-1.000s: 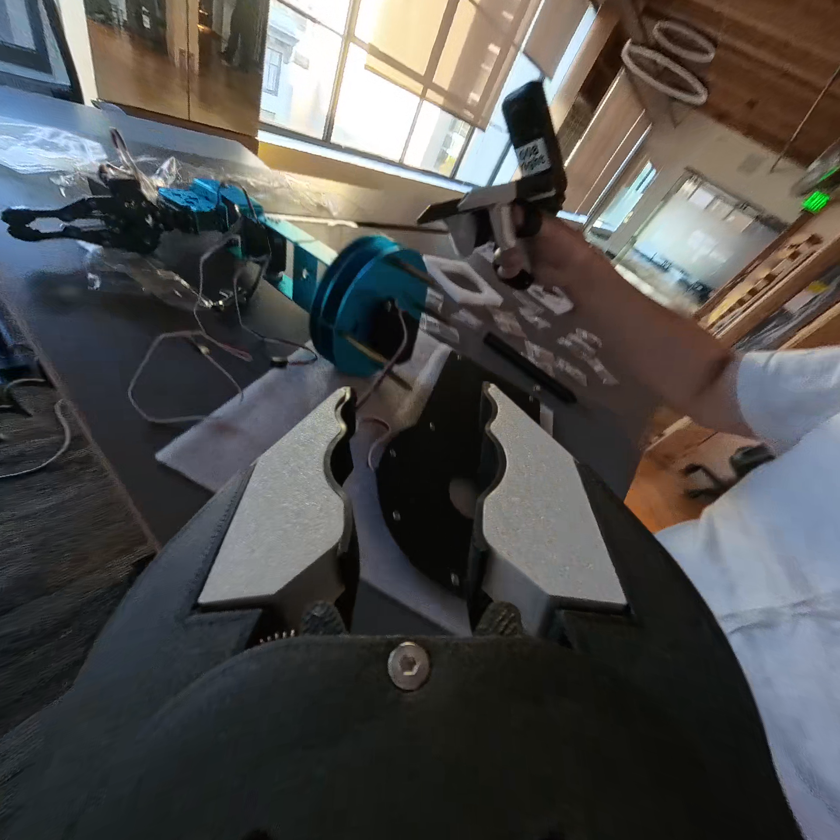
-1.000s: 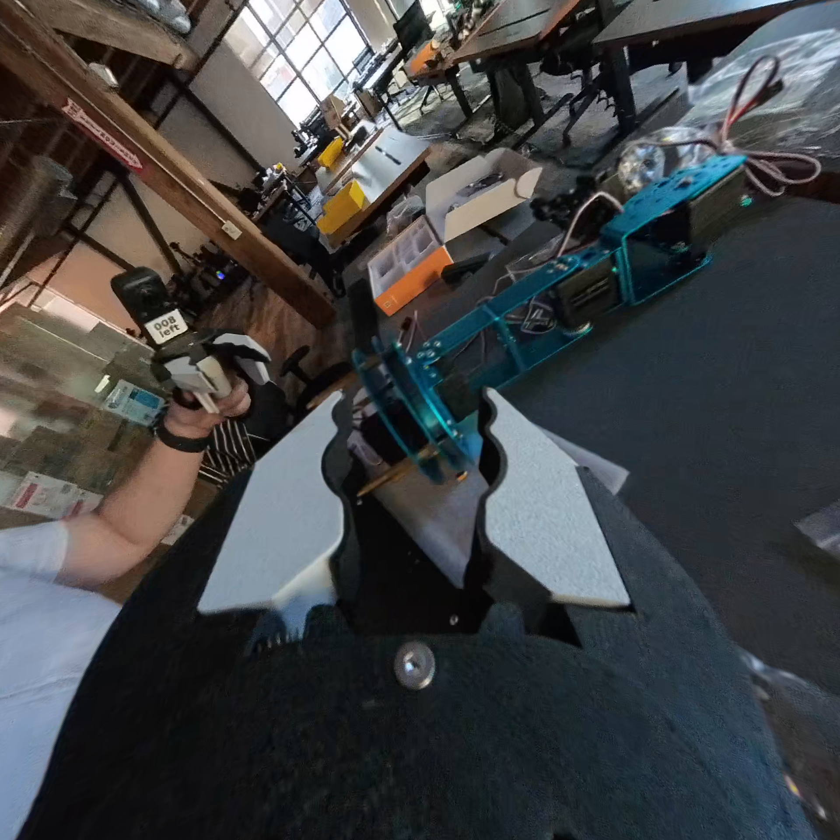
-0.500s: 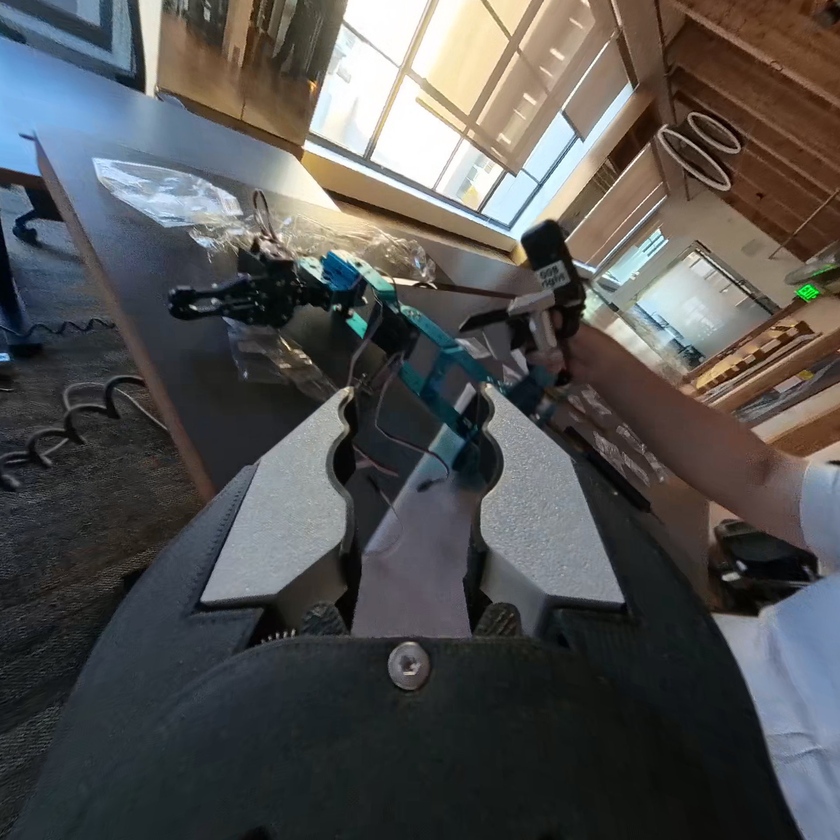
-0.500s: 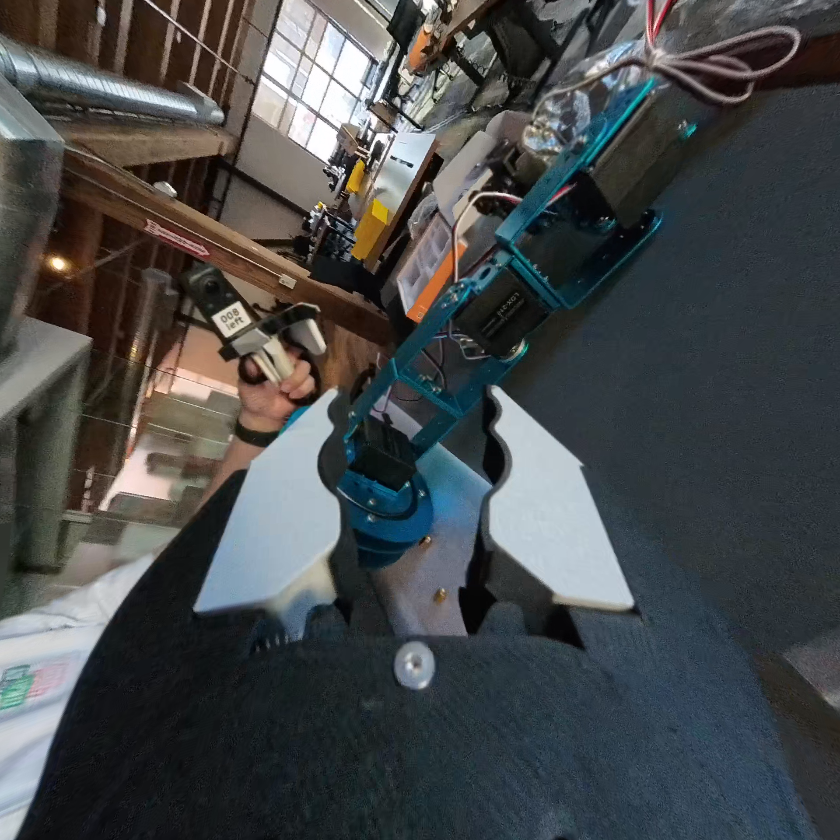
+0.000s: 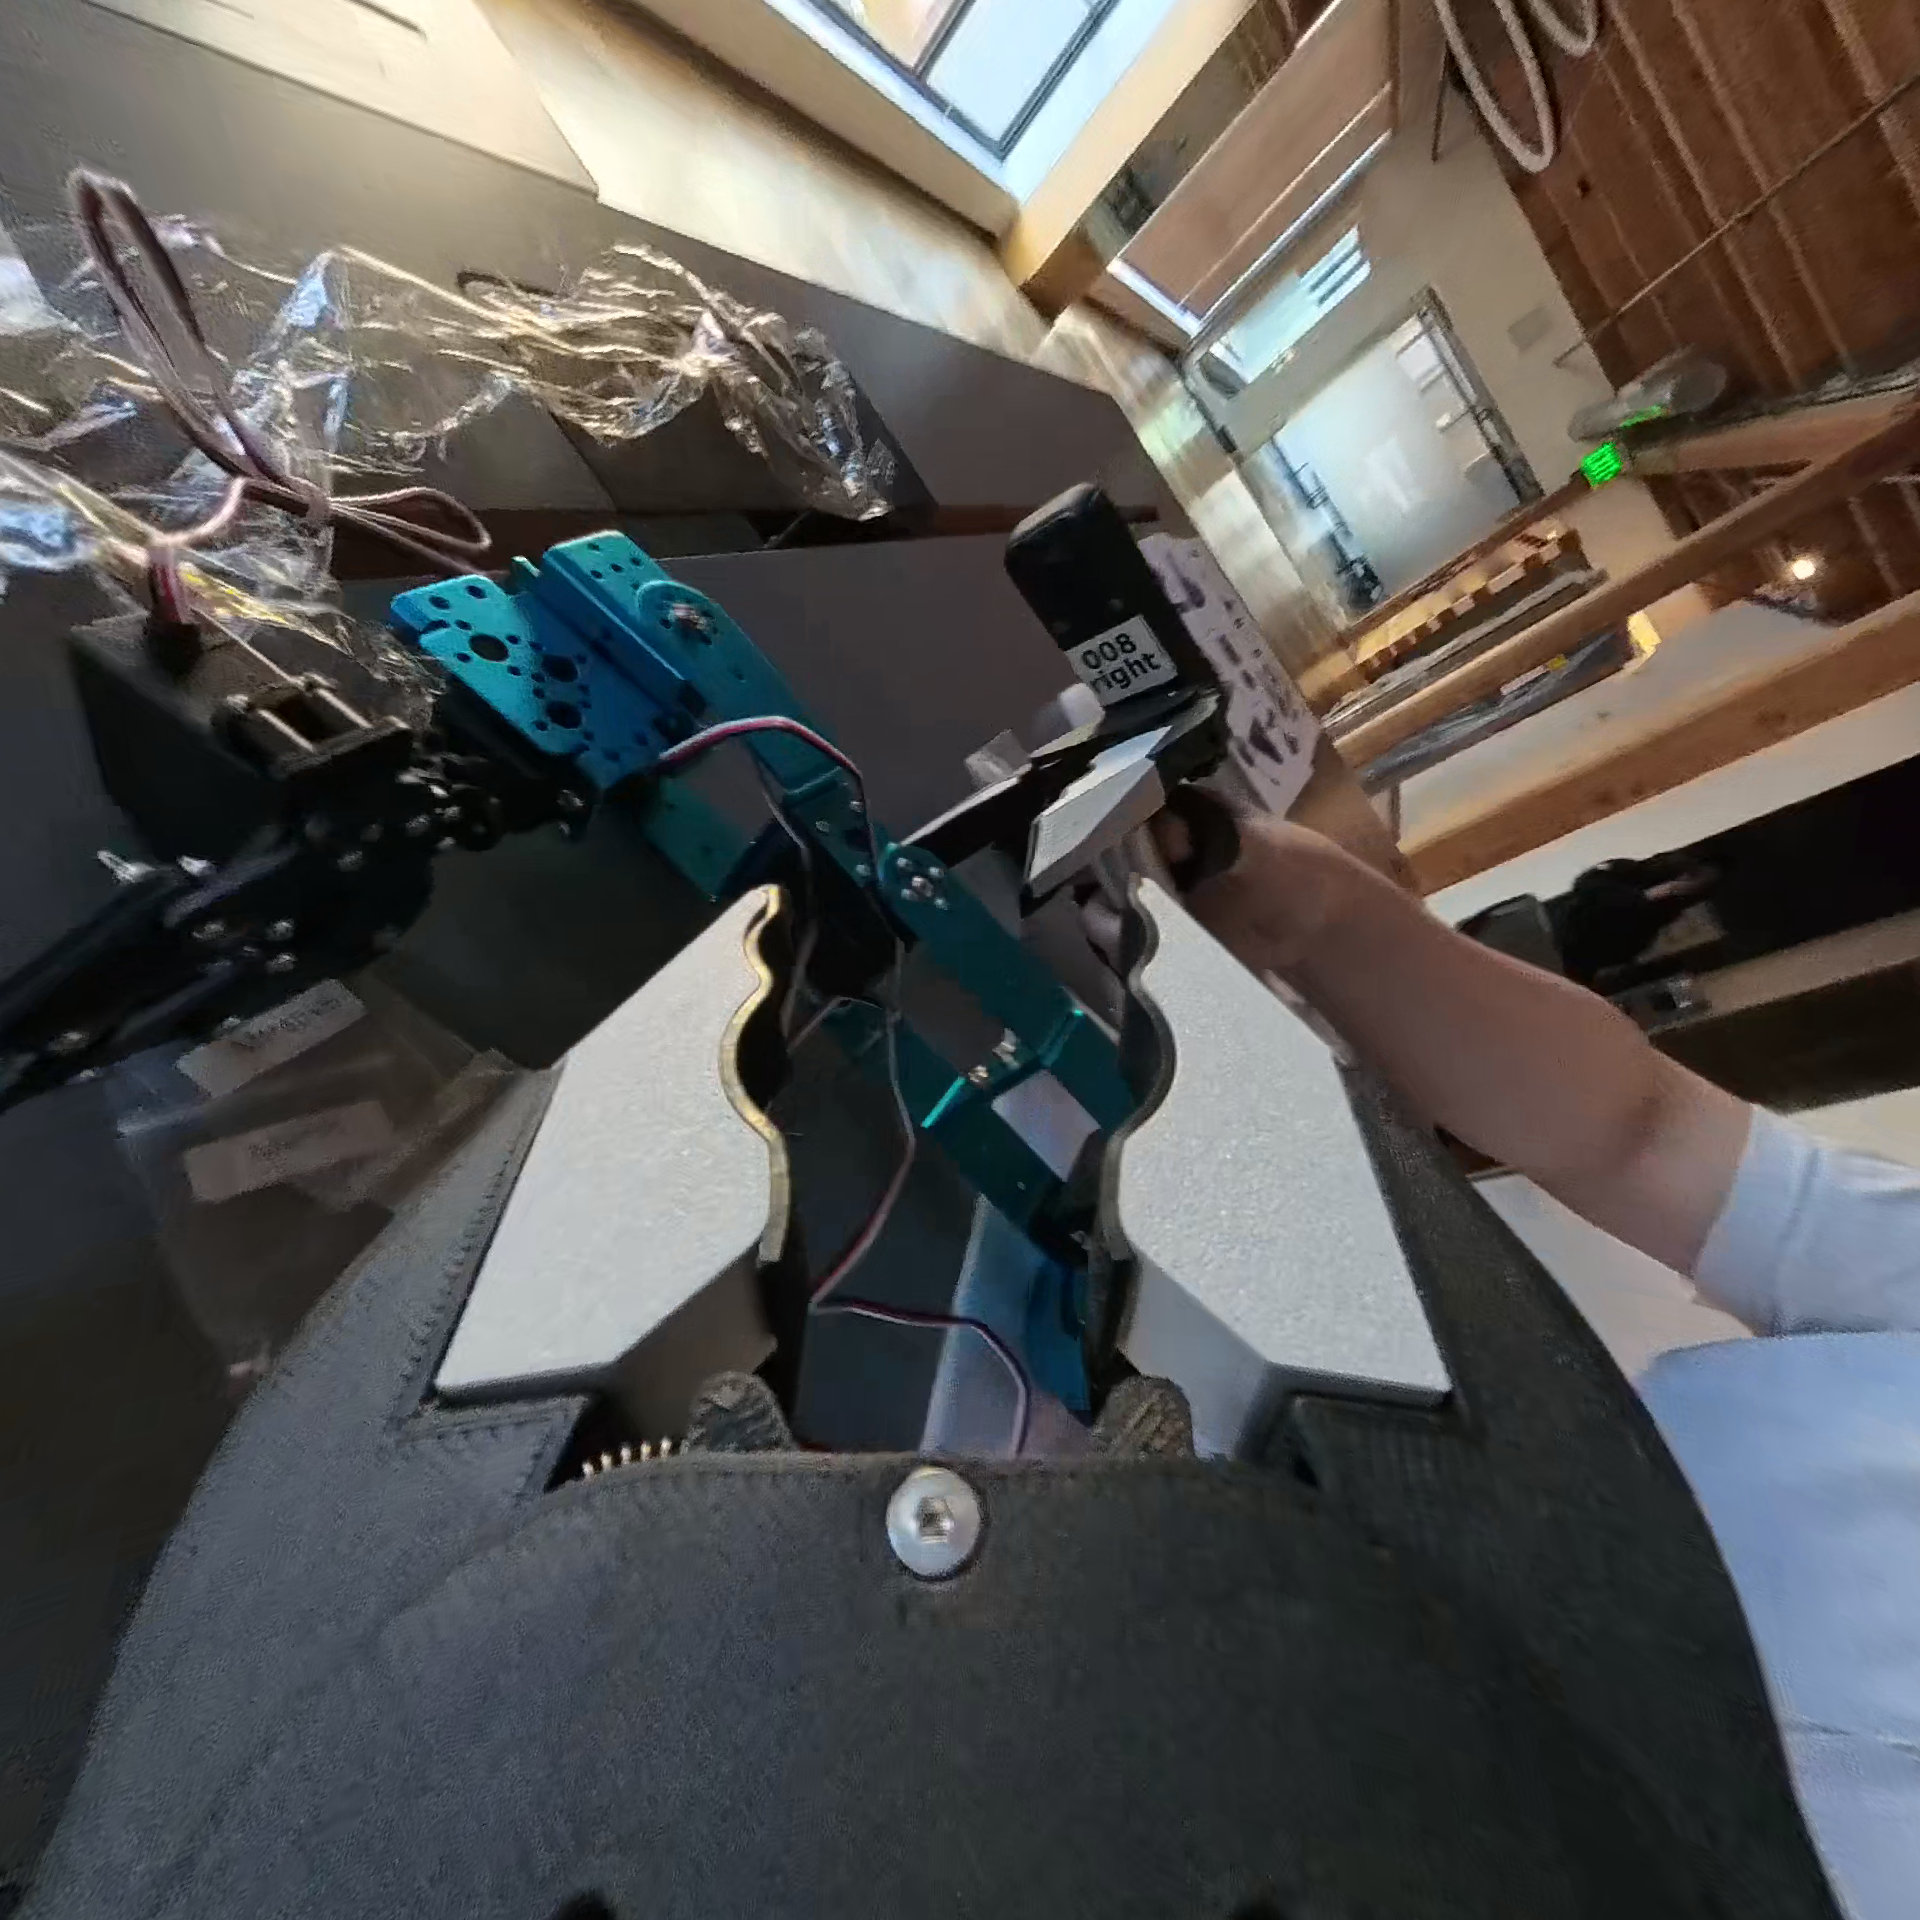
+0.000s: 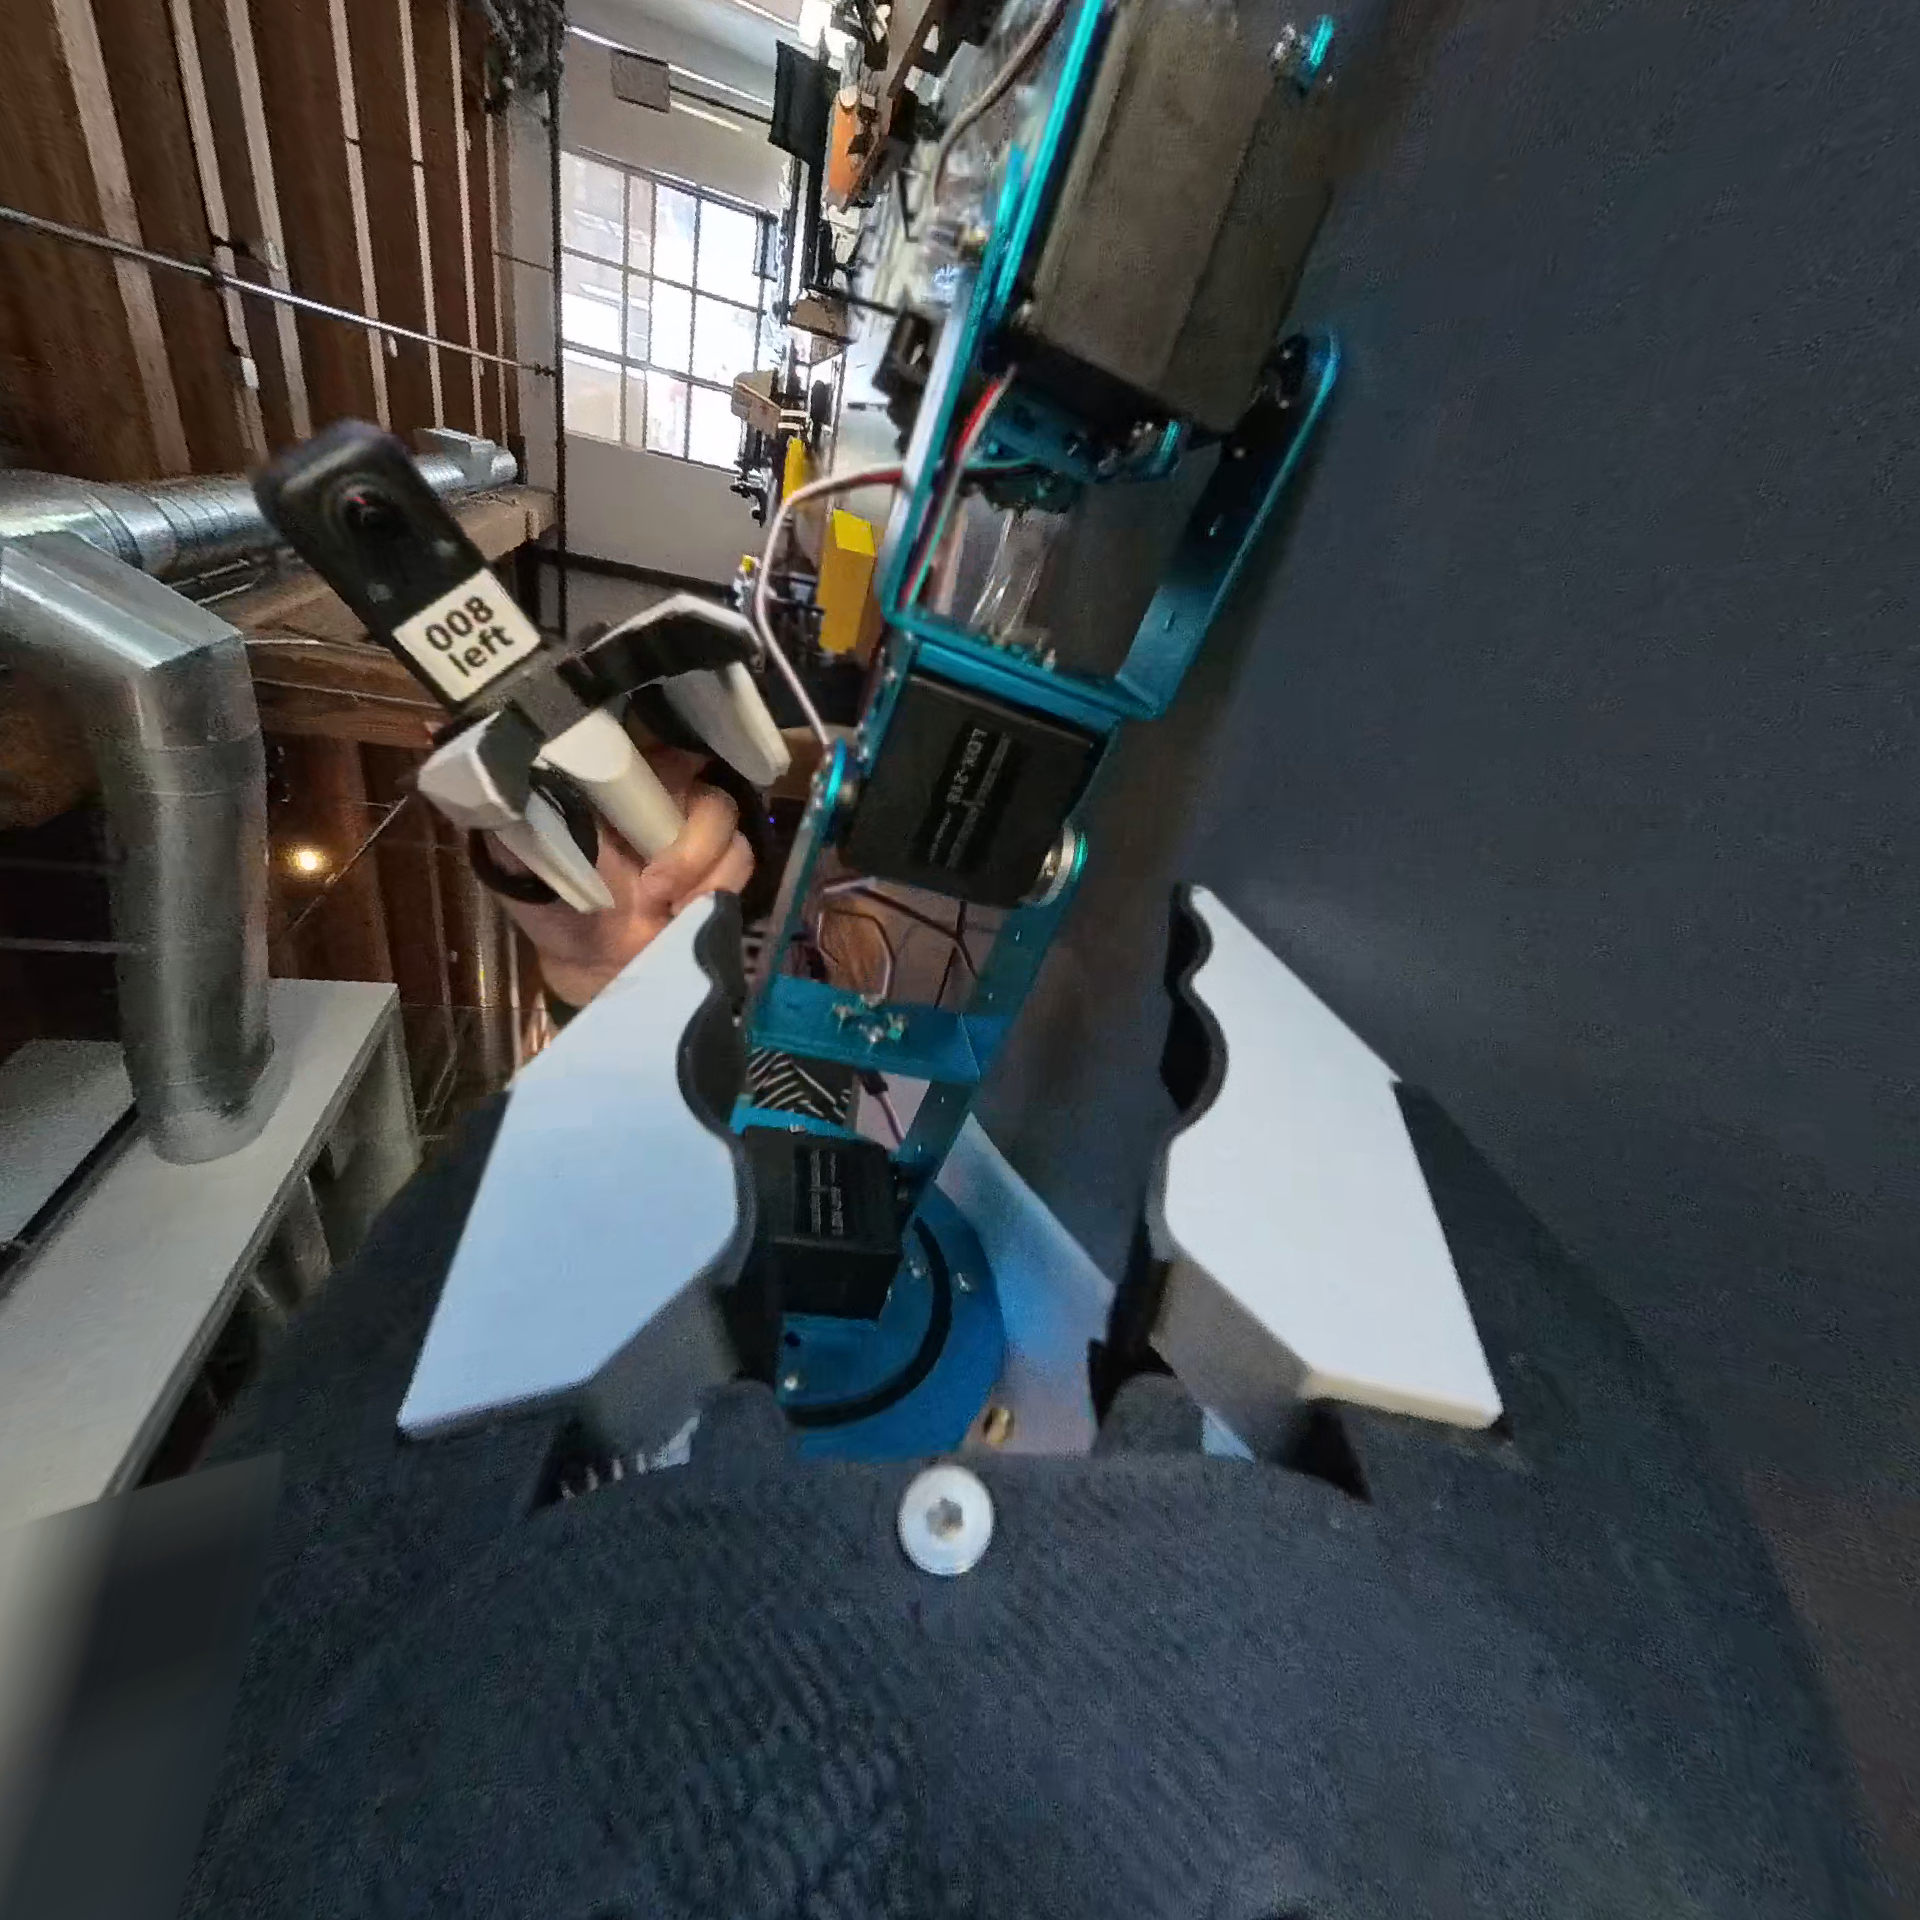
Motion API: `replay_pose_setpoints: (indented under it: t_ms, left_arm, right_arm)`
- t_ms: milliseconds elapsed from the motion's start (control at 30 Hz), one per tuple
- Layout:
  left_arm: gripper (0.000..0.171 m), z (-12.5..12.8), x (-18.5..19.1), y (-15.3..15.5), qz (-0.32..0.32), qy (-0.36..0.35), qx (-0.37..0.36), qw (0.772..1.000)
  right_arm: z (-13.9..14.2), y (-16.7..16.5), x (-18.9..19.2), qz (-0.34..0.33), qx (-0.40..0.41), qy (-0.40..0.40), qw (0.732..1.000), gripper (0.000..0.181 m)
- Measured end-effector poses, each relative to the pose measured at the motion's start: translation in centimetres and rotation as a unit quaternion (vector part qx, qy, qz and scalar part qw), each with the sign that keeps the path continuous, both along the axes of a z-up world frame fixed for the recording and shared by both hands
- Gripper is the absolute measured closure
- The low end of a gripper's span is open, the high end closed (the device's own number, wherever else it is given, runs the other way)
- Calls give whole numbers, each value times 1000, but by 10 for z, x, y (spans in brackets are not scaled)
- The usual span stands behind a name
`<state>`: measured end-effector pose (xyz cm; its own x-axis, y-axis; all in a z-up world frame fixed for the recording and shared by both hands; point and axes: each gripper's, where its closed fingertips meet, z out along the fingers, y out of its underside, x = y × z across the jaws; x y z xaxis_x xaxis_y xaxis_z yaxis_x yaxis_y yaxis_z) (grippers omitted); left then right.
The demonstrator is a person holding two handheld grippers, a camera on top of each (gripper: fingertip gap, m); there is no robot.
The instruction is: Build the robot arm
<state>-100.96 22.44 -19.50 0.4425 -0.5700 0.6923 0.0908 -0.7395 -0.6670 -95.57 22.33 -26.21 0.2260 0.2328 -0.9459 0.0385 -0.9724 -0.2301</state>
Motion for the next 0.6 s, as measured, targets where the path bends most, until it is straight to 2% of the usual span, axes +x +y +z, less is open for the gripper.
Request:
replay_pose_setpoints:
  t_ms: [67, 167, 300, 433, 600]
  left_arm:
    - [109, -9, 2, 10, 0, 15, -9, 1000]
    - [106, -14, 9, 20, -19, -9, -49, 999]
    - [103, -27, 22, 30, -38, 9, -72, 997]
    - [101, -35, 34, 32, -59, 11, -95, 994]
    - [106, -53, 40, 32, -72, 12, -120, 990]
  right_arm:
    - [1, 11, -7, -13, -6, 18, 1000, 99]
    - [0, 24, -15, -22, -33, 37, 999, 102]
    - [-4, 26, -27, 5, -50, 29, 998, 108]
    - [-12, 30, -29, 15, -82, 10, 996, 127]
    - [-12, 28, -34, 34, -96, 10, 995, 127]
